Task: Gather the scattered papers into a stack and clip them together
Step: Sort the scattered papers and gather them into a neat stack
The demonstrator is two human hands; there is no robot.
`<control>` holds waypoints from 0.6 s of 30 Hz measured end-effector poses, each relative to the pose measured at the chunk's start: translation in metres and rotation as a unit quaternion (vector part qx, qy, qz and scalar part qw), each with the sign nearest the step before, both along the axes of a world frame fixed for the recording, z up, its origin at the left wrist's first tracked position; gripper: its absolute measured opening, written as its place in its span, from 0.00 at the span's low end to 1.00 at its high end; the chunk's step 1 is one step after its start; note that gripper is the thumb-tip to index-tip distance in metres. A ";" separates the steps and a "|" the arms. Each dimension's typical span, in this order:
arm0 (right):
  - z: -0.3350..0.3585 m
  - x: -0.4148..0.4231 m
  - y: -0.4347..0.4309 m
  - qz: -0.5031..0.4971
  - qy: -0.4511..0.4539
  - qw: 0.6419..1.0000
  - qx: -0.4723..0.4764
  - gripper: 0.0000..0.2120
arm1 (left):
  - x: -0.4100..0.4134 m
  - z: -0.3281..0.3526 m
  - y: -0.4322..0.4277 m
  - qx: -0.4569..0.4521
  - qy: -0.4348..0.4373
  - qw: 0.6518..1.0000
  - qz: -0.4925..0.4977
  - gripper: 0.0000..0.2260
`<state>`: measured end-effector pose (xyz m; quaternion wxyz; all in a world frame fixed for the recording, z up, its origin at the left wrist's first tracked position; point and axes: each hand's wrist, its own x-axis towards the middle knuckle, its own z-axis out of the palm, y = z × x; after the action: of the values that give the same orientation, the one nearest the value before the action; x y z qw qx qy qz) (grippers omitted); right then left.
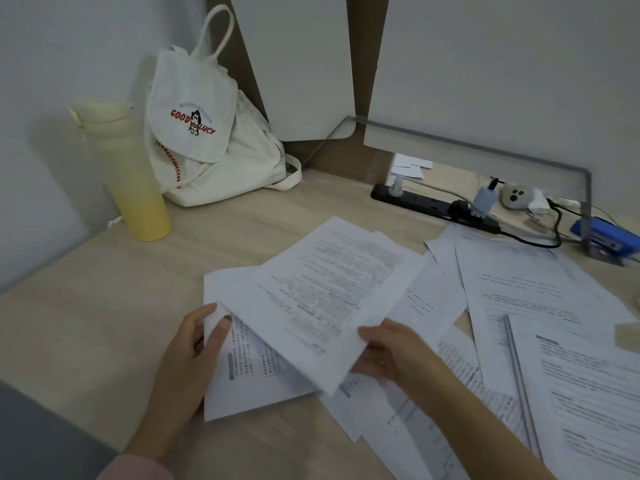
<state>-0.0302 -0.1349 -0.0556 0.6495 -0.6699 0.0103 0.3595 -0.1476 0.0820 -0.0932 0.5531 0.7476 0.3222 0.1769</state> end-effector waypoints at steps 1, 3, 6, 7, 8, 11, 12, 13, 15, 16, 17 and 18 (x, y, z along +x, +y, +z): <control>-0.002 -0.007 0.005 0.029 0.016 0.999 0.009 0.09 | 0.001 0.001 -0.001 -0.012 0.000 1.000 0.003 0.15; -0.003 -0.018 0.013 0.104 0.029 0.994 0.007 0.09 | 0.004 -0.001 -0.002 -0.011 0.006 1.000 0.008 0.21; 0.002 -0.023 0.013 0.258 0.003 0.966 -0.034 0.12 | 0.006 -0.005 -0.001 -0.009 0.012 1.000 -0.002 0.23; 0.006 -0.021 0.011 0.280 -0.010 0.959 -0.047 0.13 | 0.006 -0.006 -0.001 -0.008 0.012 1.000 -0.007 0.23; 0.010 -0.018 0.009 0.280 -0.030 0.958 -0.061 0.12 | 0.006 -0.007 0.000 -0.005 0.011 1.000 -0.009 0.23; 0.017 0.001 -0.006 0.170 -0.149 0.966 -0.123 0.11 | 0.006 -0.007 0.000 -0.005 -0.001 1.000 -0.009 0.26; 0.016 0.009 -0.014 0.114 -0.210 0.958 -0.161 0.10 | 0.006 -0.006 -0.001 -0.003 -0.005 1.000 -0.003 0.28; 0.012 0.019 -0.022 0.063 -0.267 0.939 -0.205 0.09 | 0.006 -0.004 -0.001 0.001 -0.012 1.000 0.004 0.30; 0.005 0.037 -0.039 0.011 -0.340 0.892 -0.298 0.05 | 0.006 -0.004 0.001 0.013 -0.033 0.999 0.019 0.31; 0.001 0.043 -0.046 0.008 -0.351 0.873 -0.338 0.07 | 0.005 -0.005 0.003 0.014 -0.045 0.999 0.025 0.30; -0.004 0.048 -0.051 0.015 -0.348 0.861 -0.372 0.11 | 0.004 -0.006 0.006 0.012 -0.056 0.998 0.032 0.28; -0.008 0.050 -0.055 0.026 -0.340 0.853 -0.394 0.15 | 0.004 -0.006 0.009 0.007 -0.067 0.997 0.041 0.25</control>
<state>0.0199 -0.1899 -0.0637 0.2846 -0.9502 -0.0879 0.0914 -0.1440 0.0906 -0.0997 0.5603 0.7242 0.3134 0.2517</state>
